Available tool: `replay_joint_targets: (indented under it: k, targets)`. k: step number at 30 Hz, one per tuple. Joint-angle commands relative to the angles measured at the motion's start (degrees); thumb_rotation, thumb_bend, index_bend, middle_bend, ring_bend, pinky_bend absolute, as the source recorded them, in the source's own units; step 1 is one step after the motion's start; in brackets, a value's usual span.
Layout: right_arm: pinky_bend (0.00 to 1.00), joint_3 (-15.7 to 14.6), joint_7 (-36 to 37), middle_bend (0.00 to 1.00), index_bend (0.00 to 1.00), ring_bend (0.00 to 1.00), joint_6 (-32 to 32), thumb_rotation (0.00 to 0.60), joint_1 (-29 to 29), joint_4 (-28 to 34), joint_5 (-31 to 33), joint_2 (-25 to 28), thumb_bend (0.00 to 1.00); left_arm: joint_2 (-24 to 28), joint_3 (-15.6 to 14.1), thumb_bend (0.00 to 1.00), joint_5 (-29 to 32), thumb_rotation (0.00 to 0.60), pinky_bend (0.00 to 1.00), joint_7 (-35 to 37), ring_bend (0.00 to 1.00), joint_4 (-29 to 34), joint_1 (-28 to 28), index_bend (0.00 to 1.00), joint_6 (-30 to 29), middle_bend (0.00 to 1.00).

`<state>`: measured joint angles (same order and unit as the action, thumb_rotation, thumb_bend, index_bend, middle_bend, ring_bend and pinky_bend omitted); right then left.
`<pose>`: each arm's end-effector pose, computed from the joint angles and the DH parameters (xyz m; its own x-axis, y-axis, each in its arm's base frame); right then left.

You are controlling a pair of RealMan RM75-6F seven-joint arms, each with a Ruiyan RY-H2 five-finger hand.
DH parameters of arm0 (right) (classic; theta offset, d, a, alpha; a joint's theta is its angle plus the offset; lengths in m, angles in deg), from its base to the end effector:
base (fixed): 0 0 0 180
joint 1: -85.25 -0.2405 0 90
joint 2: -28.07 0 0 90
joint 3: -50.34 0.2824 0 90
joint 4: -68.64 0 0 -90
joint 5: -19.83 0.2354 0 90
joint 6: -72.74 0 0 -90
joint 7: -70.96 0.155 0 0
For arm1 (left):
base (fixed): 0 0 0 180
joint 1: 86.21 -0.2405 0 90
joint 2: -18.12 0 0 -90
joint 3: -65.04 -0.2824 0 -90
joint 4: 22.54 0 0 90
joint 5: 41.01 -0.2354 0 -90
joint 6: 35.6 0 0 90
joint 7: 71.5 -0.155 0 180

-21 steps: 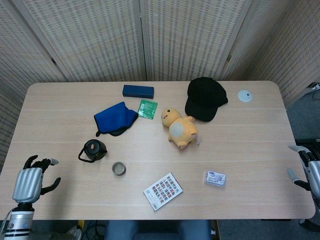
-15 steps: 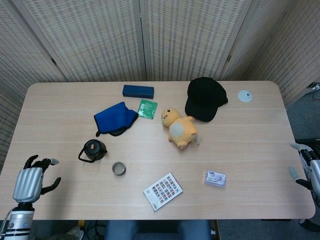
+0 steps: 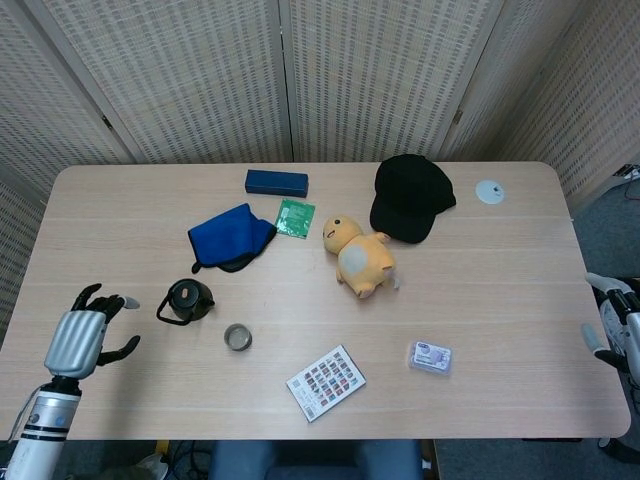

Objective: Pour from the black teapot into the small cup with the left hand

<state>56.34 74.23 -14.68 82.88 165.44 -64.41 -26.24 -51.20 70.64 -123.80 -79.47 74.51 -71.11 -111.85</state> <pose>-0.3422 -0.1929 0.2147 0.4244 0.0816 0.9018 -0.9054 0.0466 0.4219 -0.2837 0.2581 0.0950 0.3674 0.0617 0.9280 0.9222 -0.1531 -0.3550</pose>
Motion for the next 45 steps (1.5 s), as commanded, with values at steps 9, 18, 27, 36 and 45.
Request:
replay_joint_targets:
  k: [9,18,27,36,45]
  targets:
    - [0.08,0.14,0.19,0.27,0.23,0.17,-0.02,0.600,0.37,-0.22,1.02,0.35,0.31,-2.50,0.93,0.26,3.28,0.600,0.00,-4.10,0.33,-3.44,8.95,0.38,13.22,0.36]
    - [0.08,0.32,0.78,0.27,0.23,0.17,0.83,0.600,0.23,-1.52,2.12,0.02,0.31,-4.82,0.32,0.22,4.70,0.407,0.00,-7.13,0.31,-5.24,11.67,0.37,16.24,0.36]
    - [0.07,0.59,0.85,0.27,0.23,0.17,1.23,0.600,-0.19,-1.97,2.21,-0.21,0.31,-4.79,-0.79,0.20,7.94,0.334,0.00,-11.39,0.30,-5.00,12.57,0.37,17.87,0.34]
    - [0.07,0.49,1.05,0.27,0.23,0.17,1.66,0.600,-0.24,-2.63,2.50,-0.62,0.31,-6.00,-1.50,0.19,10.46,0.329,0.00,-14.88,0.30,-6.83,13.37,0.37,18.47,0.34]
    - [0.07,0.47,1.13,0.27,0.23,0.17,1.92,0.600,-0.22,-3.00,2.81,-0.78,0.31,-5.99,-1.88,0.19,14.38,0.284,0.00,-18.37,0.30,-6.09,14.05,0.38,19.21,0.34]
